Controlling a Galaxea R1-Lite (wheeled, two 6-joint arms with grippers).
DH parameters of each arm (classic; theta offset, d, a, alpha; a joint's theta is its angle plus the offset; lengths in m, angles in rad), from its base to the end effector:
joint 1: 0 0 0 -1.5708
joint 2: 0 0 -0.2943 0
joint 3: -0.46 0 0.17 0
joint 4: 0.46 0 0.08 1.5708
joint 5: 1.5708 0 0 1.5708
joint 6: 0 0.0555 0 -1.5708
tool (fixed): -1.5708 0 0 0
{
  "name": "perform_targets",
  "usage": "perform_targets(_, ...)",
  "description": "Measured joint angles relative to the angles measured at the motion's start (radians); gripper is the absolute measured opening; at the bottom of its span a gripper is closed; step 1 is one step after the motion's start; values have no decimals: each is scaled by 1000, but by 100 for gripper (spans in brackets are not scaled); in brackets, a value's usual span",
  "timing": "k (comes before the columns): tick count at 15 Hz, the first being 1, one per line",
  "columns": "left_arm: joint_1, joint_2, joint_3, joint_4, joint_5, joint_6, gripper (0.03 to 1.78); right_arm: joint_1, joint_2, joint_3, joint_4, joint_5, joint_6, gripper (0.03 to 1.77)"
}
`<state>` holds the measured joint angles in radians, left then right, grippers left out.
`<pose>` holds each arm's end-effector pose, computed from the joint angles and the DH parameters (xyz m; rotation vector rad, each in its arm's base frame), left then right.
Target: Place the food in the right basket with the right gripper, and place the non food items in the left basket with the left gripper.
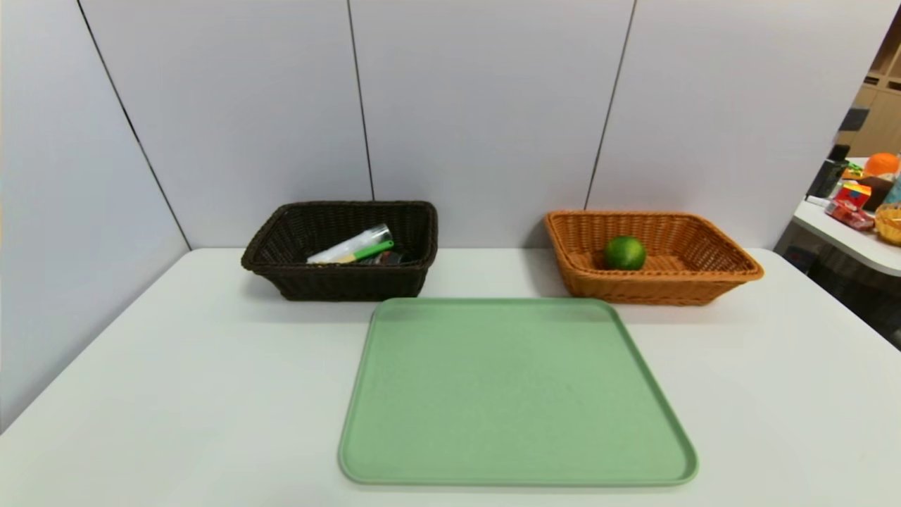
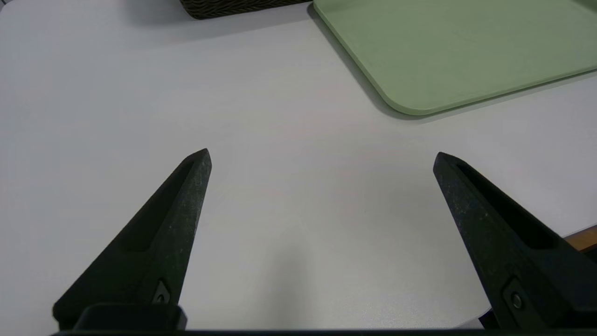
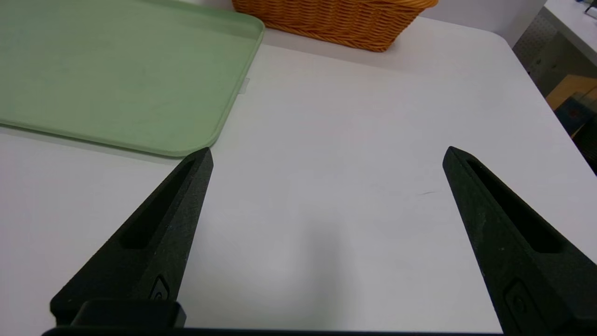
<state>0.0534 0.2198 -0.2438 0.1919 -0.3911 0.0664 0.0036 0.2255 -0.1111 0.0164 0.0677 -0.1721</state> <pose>-0.0061 -0.0215 0.1213 0.0284 0.1533 -0.3422 0.0073 0.0038 0.1057 -0.1676 0.1243 0.0823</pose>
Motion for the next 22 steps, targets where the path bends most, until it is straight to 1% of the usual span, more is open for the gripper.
perform_targets(5,-2,-8,0,0,-5,4,169,-4,-52,39,0,0,3,170)
perform_targets(9,-14,-35,8,5,-51,10,169,-3,-79,53,0,2,17,170)
perform_targets(14,-25,-89,54,1,-40,19,169,1,-104,56,1,2,22,170)
perform_targets(17,-29,-143,77,0,12,29,169,1,-141,61,24,1,20,170)
perform_targets(18,-30,-162,81,0,46,30,169,0,-158,65,41,-2,18,170)
perform_targets(20,-32,-192,84,-1,140,30,169,-1,-193,66,85,-10,18,170)
perform_targets(22,-33,-207,91,-2,267,31,169,-1,-212,65,89,-13,22,170)
